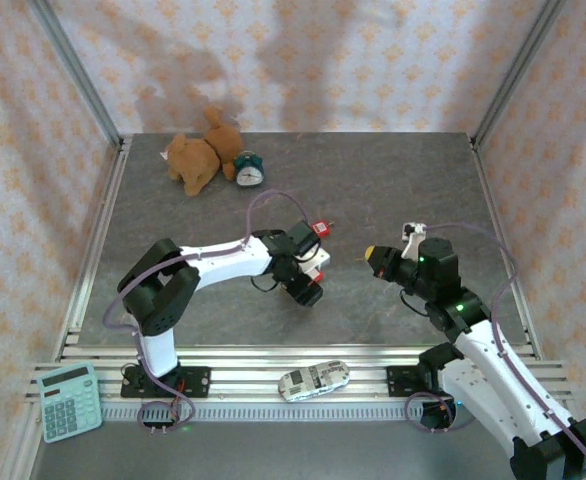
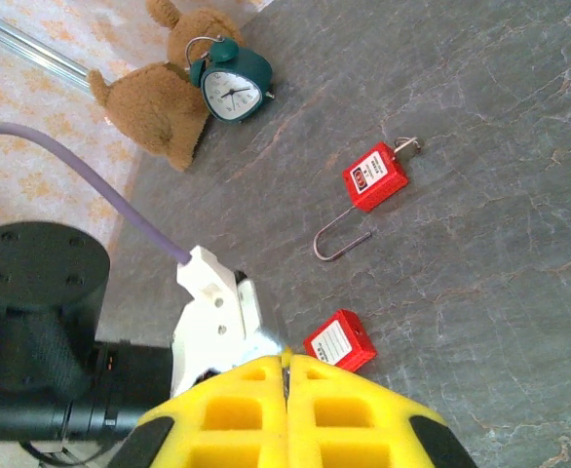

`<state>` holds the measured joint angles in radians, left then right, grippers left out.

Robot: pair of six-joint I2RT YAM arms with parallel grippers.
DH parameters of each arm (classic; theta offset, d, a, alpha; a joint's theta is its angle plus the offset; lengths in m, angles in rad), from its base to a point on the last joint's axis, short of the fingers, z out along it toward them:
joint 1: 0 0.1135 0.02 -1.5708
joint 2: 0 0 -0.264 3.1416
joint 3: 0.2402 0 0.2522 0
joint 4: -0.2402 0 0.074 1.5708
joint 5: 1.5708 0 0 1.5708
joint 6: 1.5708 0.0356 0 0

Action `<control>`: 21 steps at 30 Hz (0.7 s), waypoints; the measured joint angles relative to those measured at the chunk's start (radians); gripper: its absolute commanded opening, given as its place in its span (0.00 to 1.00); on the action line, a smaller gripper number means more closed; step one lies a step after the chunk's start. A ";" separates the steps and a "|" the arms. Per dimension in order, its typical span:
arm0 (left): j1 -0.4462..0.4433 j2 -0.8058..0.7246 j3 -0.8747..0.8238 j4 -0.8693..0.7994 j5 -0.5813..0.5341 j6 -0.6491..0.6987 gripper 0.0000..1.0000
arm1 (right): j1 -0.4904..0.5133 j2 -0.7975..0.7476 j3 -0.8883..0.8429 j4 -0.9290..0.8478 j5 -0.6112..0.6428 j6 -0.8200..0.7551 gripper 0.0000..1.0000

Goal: Unlock with the key

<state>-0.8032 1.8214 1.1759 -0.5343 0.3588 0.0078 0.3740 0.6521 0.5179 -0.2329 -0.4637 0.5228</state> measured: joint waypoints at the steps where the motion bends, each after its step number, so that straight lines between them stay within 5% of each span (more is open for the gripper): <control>1: -0.008 0.000 0.000 -0.002 -0.010 -0.002 0.80 | 0.000 0.000 0.000 0.000 0.000 0.000 0.00; 10: -0.007 0.014 0.167 -0.132 -0.238 -0.053 0.74 | 0.000 -0.011 -0.004 -0.001 0.004 -0.001 0.00; 21: -0.036 0.167 0.340 -0.299 -0.240 -0.079 0.68 | 0.000 -0.021 -0.005 -0.016 0.005 -0.011 0.00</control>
<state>-0.8391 1.9888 1.5162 -0.8330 0.1188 -0.0715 0.3740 0.6308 0.5129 -0.2493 -0.4583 0.5114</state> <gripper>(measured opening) 0.693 0.046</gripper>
